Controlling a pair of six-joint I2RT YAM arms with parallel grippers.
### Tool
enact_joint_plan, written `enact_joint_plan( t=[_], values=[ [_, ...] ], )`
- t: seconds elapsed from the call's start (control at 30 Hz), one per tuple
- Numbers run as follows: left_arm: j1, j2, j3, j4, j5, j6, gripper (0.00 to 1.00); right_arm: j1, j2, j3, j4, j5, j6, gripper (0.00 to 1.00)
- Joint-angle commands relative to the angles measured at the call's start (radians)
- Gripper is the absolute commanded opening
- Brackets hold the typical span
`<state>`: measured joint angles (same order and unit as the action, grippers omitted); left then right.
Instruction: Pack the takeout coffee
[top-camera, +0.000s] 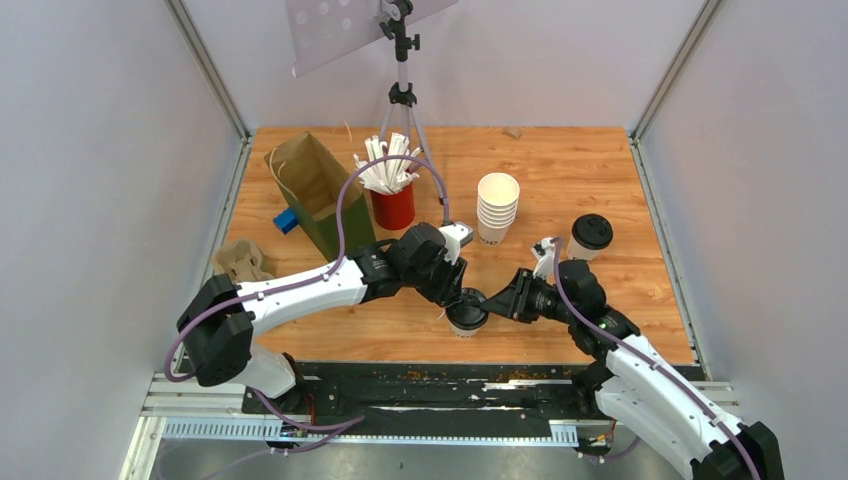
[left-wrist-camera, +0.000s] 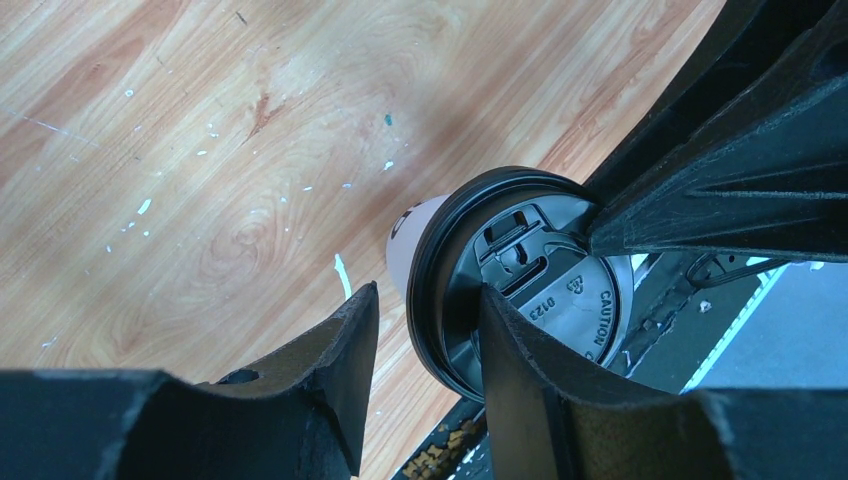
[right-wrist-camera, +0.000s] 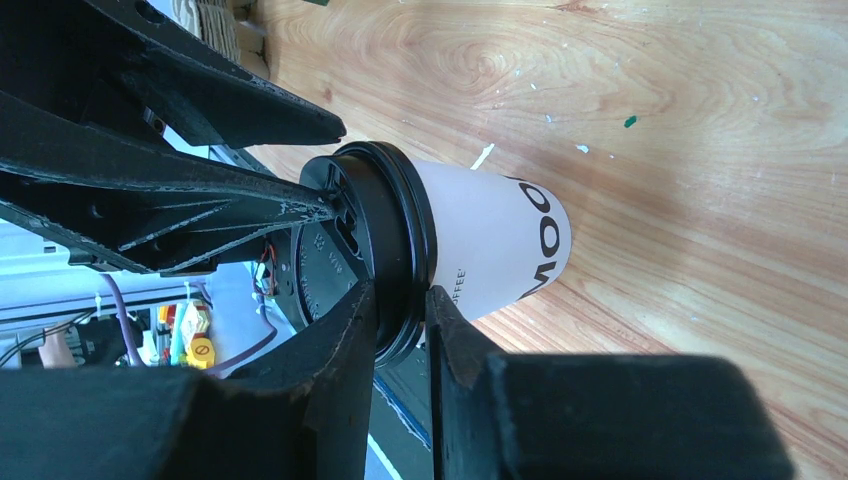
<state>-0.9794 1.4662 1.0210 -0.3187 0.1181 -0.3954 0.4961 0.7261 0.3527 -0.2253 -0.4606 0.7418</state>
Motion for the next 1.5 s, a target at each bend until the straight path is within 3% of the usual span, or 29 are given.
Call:
enact_joint_plan(
  t=[0.0, 0.2, 0.37, 0.53, 0.7, 0.97, 1.2, 1.47],
  values=[
    [0.002, 0.003, -0.045, -0.126, -0.044, 0.031, 0.48, 0.002, 0.016, -0.097, -0.278, 0.155, -0.028, 0.17],
    [0.001, 0.003, -0.056, -0.125, -0.04, 0.016, 0.48, 0.002, 0.035, -0.091, -0.26, 0.15, -0.032, 0.17],
    [-0.001, -0.008, -0.062, -0.125, -0.028, -0.002, 0.48, 0.001, 0.023, 0.055, -0.308, 0.146, -0.094, 0.2],
    [-0.002, -0.028, -0.068, -0.111, -0.015, -0.023, 0.48, 0.002, 0.046, 0.25, -0.379, 0.097, -0.126, 0.29],
    [-0.002, -0.027, -0.067, -0.098, 0.001, -0.067, 0.48, 0.005, 0.032, 0.334, -0.437, 0.037, -0.122, 0.49],
    [-0.005, -0.034, -0.065, -0.079, 0.018, -0.096, 0.5, 0.024, -0.055, 0.243, -0.401, -0.036, -0.038, 0.53],
    [-0.008, -0.021, -0.068, -0.079, 0.018, -0.101, 0.5, 0.09, -0.047, 0.173, -0.287, -0.051, 0.062, 0.67],
    [-0.01, -0.015, -0.066, -0.08, 0.017, -0.102, 0.5, 0.131, -0.026, 0.086, -0.151, -0.029, 0.162, 0.6]
  ],
)
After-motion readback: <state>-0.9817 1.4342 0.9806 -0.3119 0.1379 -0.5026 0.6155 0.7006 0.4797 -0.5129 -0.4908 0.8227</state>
